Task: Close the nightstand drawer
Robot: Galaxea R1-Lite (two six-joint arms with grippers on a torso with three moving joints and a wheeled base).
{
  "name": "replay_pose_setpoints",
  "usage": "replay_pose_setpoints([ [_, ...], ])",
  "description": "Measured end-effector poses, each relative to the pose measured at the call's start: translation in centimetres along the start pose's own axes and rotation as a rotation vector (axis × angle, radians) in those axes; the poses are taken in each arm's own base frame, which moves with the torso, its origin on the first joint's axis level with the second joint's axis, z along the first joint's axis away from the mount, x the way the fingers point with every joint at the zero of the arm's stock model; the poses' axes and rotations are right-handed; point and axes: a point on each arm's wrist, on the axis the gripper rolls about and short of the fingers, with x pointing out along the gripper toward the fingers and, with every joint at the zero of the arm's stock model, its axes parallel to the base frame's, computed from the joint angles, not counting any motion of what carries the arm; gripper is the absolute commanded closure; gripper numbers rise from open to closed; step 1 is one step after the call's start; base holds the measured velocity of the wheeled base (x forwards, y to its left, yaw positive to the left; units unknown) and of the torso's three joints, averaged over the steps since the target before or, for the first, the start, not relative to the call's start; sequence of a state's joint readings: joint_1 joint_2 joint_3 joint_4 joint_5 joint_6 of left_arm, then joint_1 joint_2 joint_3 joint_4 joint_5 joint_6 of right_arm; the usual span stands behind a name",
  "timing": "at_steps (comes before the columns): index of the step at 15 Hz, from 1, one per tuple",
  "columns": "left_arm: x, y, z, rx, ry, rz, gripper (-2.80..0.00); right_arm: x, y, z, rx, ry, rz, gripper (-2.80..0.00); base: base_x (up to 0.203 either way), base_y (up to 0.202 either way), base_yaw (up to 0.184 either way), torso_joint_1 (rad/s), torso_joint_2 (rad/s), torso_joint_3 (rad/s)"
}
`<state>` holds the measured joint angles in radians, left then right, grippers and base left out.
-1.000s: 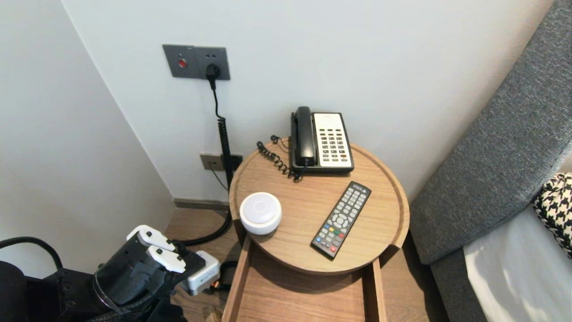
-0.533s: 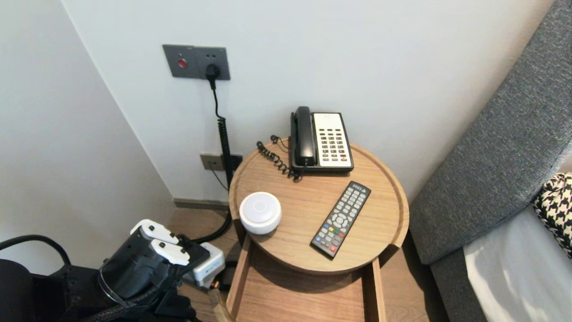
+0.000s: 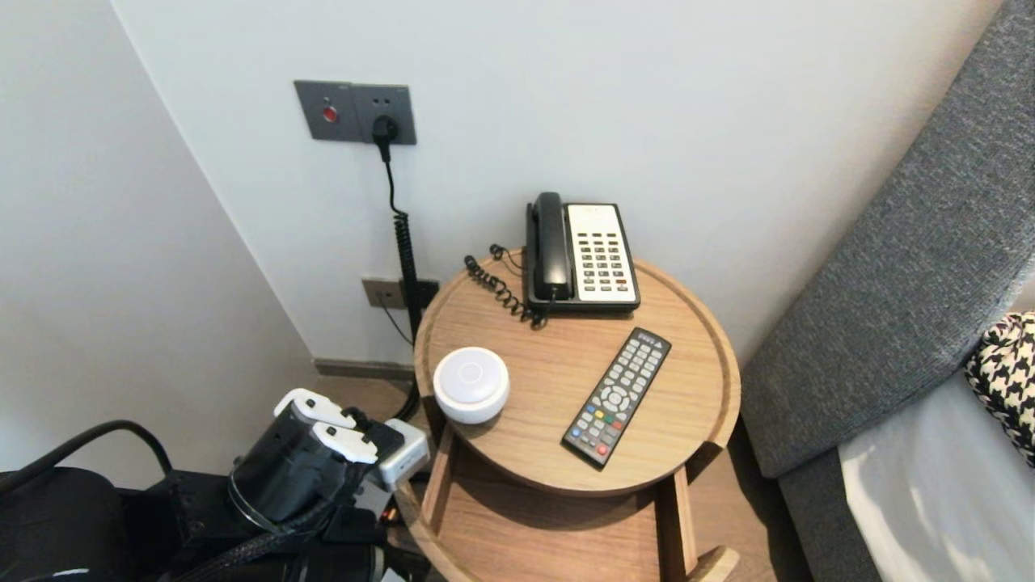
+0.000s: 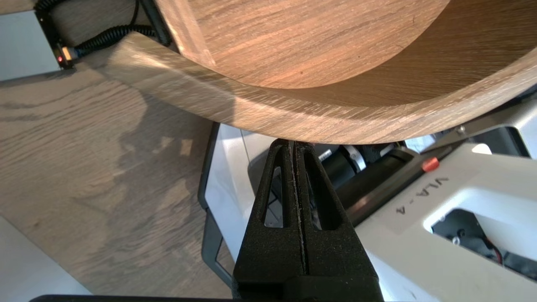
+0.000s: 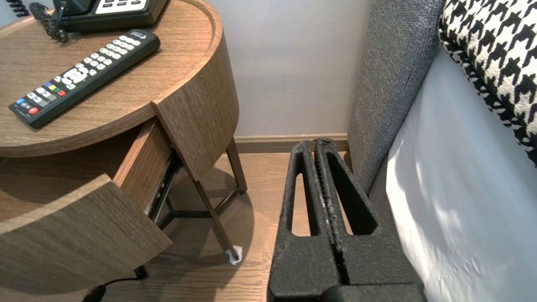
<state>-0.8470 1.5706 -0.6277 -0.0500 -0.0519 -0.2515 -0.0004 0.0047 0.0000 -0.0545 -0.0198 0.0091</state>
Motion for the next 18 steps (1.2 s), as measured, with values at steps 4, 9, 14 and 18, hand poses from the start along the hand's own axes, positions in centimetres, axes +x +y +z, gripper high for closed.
replay_pose_setpoints([
  [4, 0.5, -0.1, 1.0, -0.008, -0.055, -0.004, 0.0, 0.0, 0.0, 0.0, 0.0, 0.0, 0.0, 0.0, 0.0, 0.0, 0.0, 0.0, 0.0, 0.0],
  [9, 0.6, 0.2, 2.2, -0.037, -0.136, -0.002, 0.0, 0.0, 0.0, 0.0, 0.0, 0.0, 0.0, 0.0, 0.0, 0.0, 0.0, 0.0, 0.0, 0.0],
  [14, 1.7, 1.1, 2.9, -0.066, -0.14, 0.015, 0.0, 0.0, 0.0, 0.0, 0.0, 0.0, -0.001, 0.0, 0.0, 0.0, 0.0, 0.0, 0.0, 0.0],
  [18, 2.3, 1.8, 3.8, -0.086, -0.156, 0.026, 0.0, 0.0, 0.0, 0.0, 0.0, 0.0, 0.0, 0.0, 0.0, 0.0, 0.0, 0.0, 0.0, 0.0],
])
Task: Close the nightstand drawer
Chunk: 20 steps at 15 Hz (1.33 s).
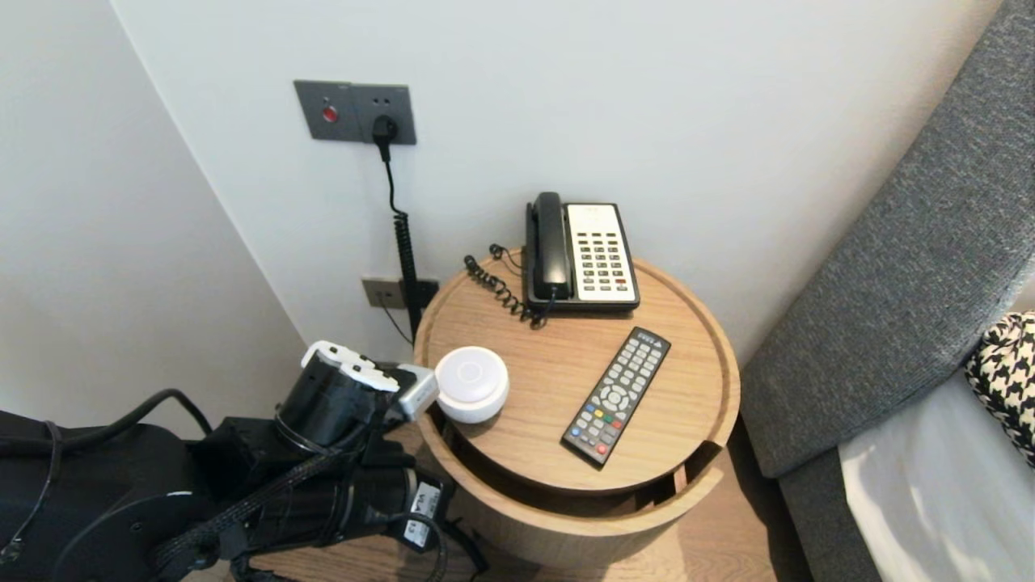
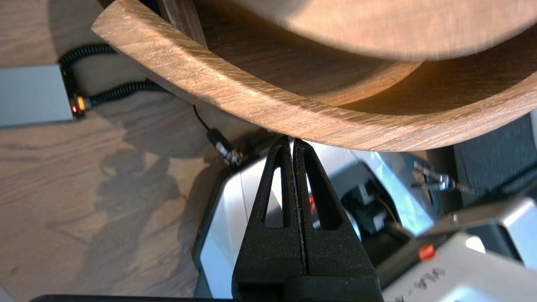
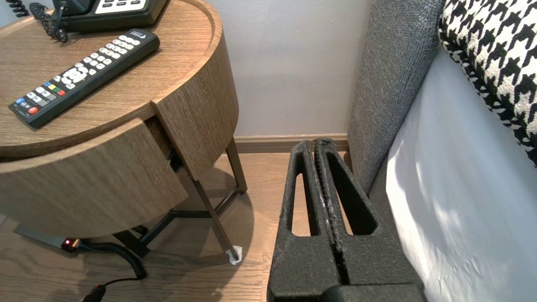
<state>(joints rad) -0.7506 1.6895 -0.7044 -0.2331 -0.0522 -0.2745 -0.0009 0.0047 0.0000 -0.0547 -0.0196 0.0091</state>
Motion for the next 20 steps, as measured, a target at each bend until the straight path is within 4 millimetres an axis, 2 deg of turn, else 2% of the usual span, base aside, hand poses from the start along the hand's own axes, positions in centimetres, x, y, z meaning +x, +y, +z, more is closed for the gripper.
replay_pose_setpoints([
  [11, 1.1, -0.2, 1.3, -0.018, -0.023, 0.004, 0.0, 0.0, 0.0, 0.0, 0.0, 0.0, 0.0, 0.0, 0.0, 0.0, 0.0, 0.0, 0.0, 0.0],
  [20, 1.1, -0.2, 1.2, -0.023, -0.024, -0.002, 0.0, 0.0, 0.0, 0.0, 0.0, 0.0, 0.0, 0.0, 0.0, 0.0, 0.0, 0.0, 0.0, 0.0],
])
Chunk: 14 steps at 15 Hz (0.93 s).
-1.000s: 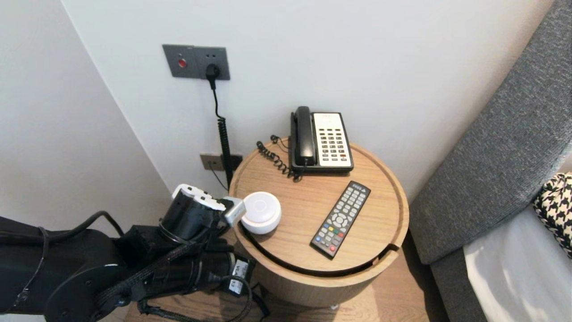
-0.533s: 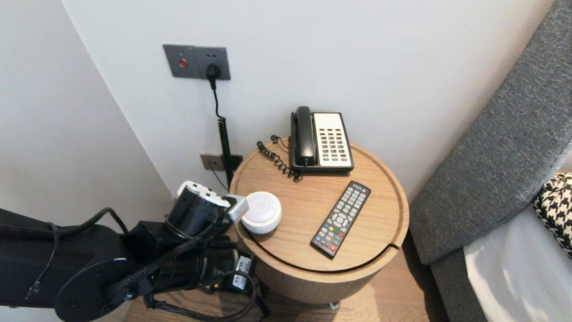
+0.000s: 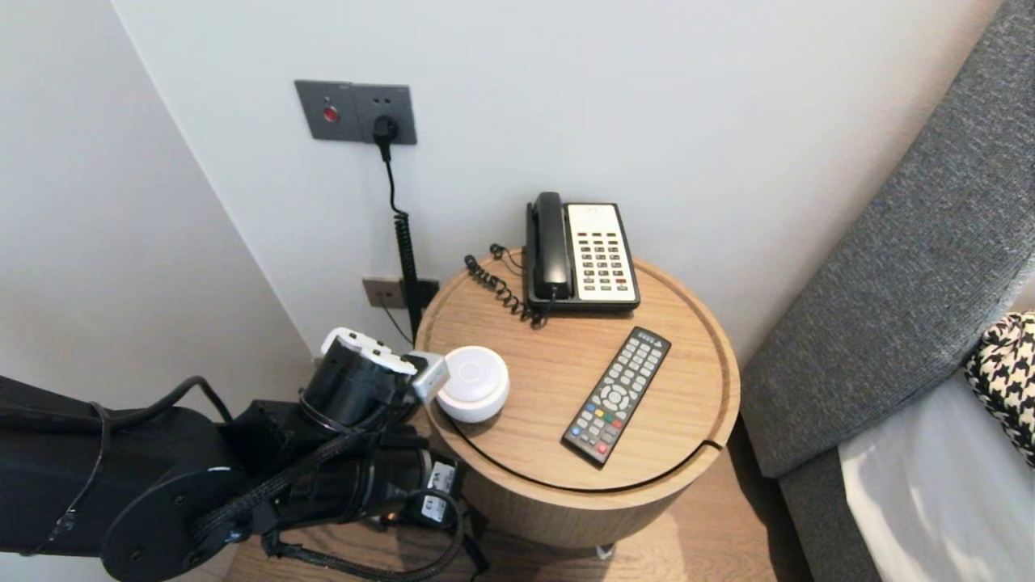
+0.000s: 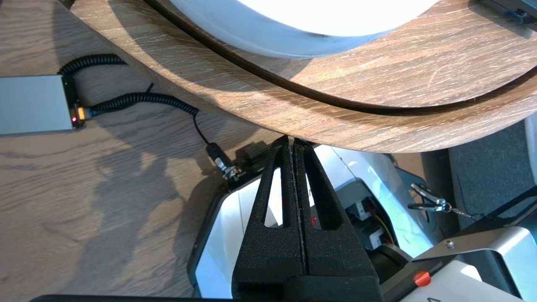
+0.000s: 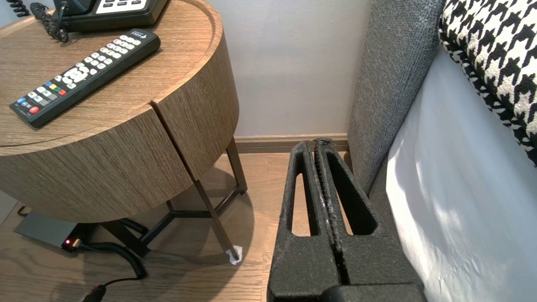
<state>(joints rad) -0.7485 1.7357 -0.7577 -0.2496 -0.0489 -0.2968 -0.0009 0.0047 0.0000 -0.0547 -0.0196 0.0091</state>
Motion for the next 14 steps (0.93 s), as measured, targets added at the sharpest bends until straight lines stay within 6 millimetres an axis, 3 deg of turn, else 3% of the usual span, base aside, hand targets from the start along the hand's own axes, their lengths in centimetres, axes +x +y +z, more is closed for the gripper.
replay_pose_setpoints([
  [6, -1.3, 0.5, -1.8, -0.001, 0.036, -0.006, 0.0, 0.0, 0.0, 0.0, 0.0, 0.0, 0.0, 0.0, 0.0, 0.0, 0.0, 0.0, 0.0, 0.0],
  [10, -3.1, 1.3, -4.2, -0.009, 0.069, 0.008, 0.0, 0.0, 0.0, 0.0, 0.0, 0.0, 0.0, 0.0, 0.0, 0.0, 0.0, 0.0, 0.0, 0.0],
  [14, -6.0, 5.3, -6.8, -0.12, 0.051, 0.149, 0.0, 0.0, 0.0, 0.0, 0.0, 0.0, 0.0, 0.0, 0.0, 0.0, 0.0, 0.0, 0.0, 0.0],
])
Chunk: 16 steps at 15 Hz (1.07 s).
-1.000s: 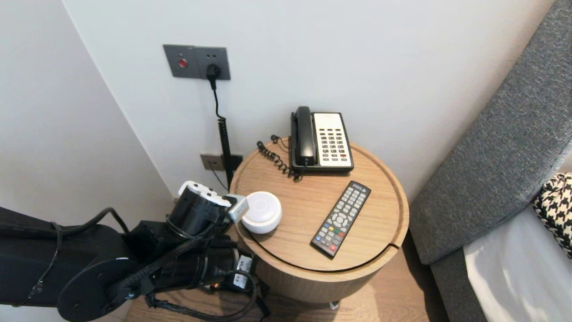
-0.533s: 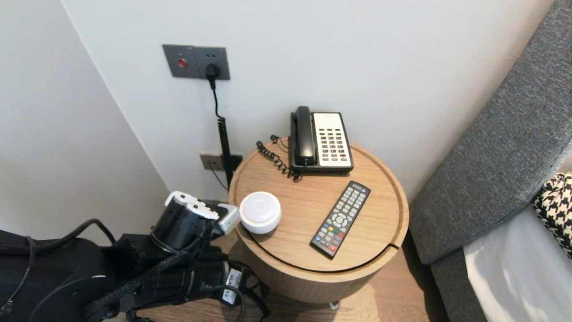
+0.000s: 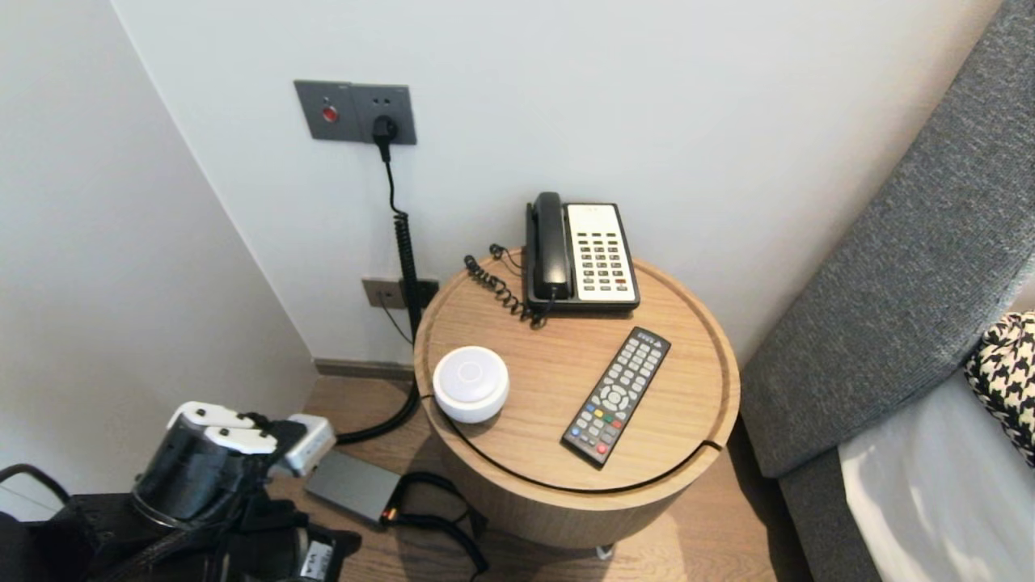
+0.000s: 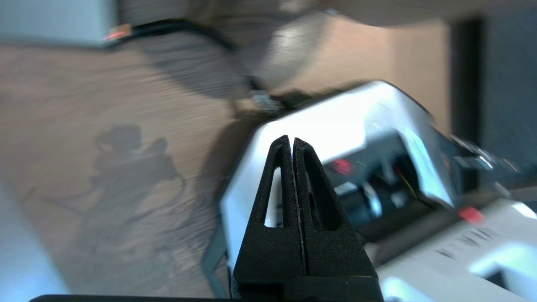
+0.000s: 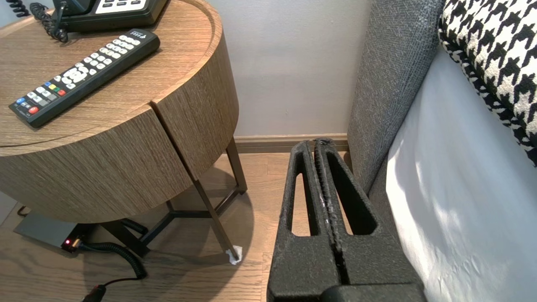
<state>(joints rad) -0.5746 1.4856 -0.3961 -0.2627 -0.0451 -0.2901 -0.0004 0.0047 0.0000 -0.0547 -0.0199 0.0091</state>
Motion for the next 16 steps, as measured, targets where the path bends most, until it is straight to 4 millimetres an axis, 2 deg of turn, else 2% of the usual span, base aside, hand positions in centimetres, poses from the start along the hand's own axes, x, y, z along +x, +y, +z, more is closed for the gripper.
replay_pose_setpoints([
  [4, -3.1, 6.2, -0.4, -0.148, -0.126, 0.2, 0.0, 0.0, 0.0, 0.0, 0.0, 0.0, 0.0, 0.0, 0.0, 0.0, 0.0, 0.0, 0.0, 0.0],
  [6, -5.3, 7.7, -0.8, -0.157, -0.191, 0.243, 0.0, 0.0, 0.0, 0.0, 0.0, 0.0, 0.0, 0.0, 0.0, 0.0, 0.0, 0.0, 0.0, 0.0],
  [10, -9.4, 6.9, -3.1, -0.176, -0.265, 0.282, 0.0, 0.0, 0.0, 0.0, 0.0, 0.0, 0.0, 0.0, 0.0, 0.0, 0.0, 0.0, 0.0, 0.0],
  [13, -11.8, 5.5, -5.9, -0.174, -0.334, 0.305, 0.0, 0.0, 0.0, 0.0, 0.0, 0.0, 0.0, 0.0, 0.0, 0.0, 0.0, 0.0, 0.0, 0.0],
  [16, -11.9, 4.3, -10.2, -0.129, -0.344, 0.281, 0.0, 0.0, 0.0, 0.0, 0.0, 0.0, 0.0, 0.0, 0.0, 0.0, 0.0, 0.0, 0.0, 0.0],
])
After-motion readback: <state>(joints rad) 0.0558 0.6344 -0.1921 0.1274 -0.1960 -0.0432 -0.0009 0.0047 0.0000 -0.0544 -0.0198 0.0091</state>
